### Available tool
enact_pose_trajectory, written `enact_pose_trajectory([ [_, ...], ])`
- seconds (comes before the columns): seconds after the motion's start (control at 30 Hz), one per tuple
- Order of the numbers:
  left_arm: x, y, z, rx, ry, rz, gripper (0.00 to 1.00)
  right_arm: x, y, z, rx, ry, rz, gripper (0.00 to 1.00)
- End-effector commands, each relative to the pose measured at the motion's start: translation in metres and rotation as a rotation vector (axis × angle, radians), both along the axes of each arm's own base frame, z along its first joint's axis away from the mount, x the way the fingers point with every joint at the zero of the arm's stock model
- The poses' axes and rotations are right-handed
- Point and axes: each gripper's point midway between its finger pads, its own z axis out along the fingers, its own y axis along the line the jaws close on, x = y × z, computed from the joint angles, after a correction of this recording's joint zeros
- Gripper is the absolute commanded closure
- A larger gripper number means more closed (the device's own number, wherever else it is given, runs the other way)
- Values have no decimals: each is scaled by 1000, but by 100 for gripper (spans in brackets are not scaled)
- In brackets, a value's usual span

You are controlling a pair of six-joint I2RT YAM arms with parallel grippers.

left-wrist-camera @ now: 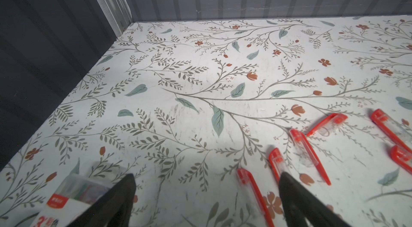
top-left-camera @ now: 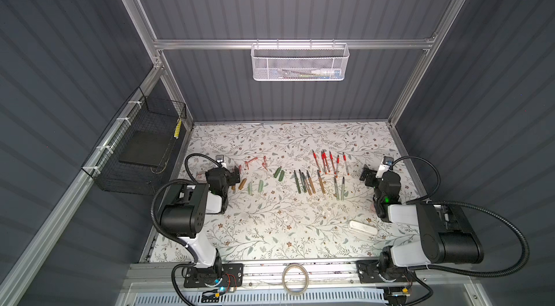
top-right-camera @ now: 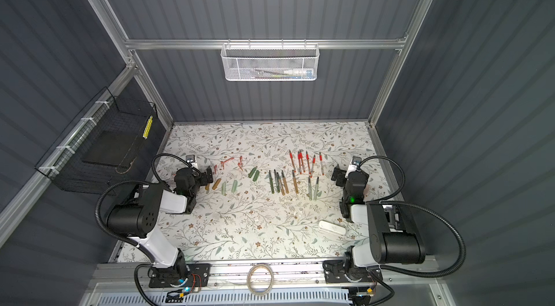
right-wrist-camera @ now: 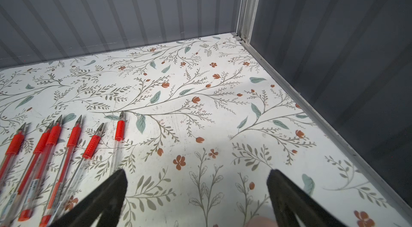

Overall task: Remove pen caps from pens
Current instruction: Reset both arms

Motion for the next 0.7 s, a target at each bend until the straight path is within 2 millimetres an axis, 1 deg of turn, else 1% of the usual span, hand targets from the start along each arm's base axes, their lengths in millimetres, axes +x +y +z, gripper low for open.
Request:
enact_pose_trajectory([
  [0.0,-1,3,2,-10,-6,19,0,6,-1,14,8,-45,-4,1],
  [0.07,-4,1,5,-11,-26,4,0,6,-1,14,8,-45,-3,1],
  [0.13,-14,-7,13,-12,-93,-50,0,6,-1,14,9,-47,-4,1],
  [0.2,-29,-19,20,-8,-162,-130,0,6,-1,13,9,-45,-4,1],
  [0.27,-34,-26,21,-3,-184,-179,0,6,-1,14,8,-46,-4,1],
  [0.33,-30,-23,17,-7,-155,-156,0,6,-1,13,8,-44,-3,1],
  [0.4,-17,-7,9,-17,-80,-47,0,6,-1,14,9,-46,-4,1],
  [0.47,-4,5,-2,-12,11,29,0,6,-1,14,9,-46,-3,1],
  [0.53,0,-1,1,-8,2,-3,0,6,-1,14,7,-45,-4,1],
  [0.67,-1,-1,0,-9,9,-3,0,7,-1,14,10,-44,-5,1],
])
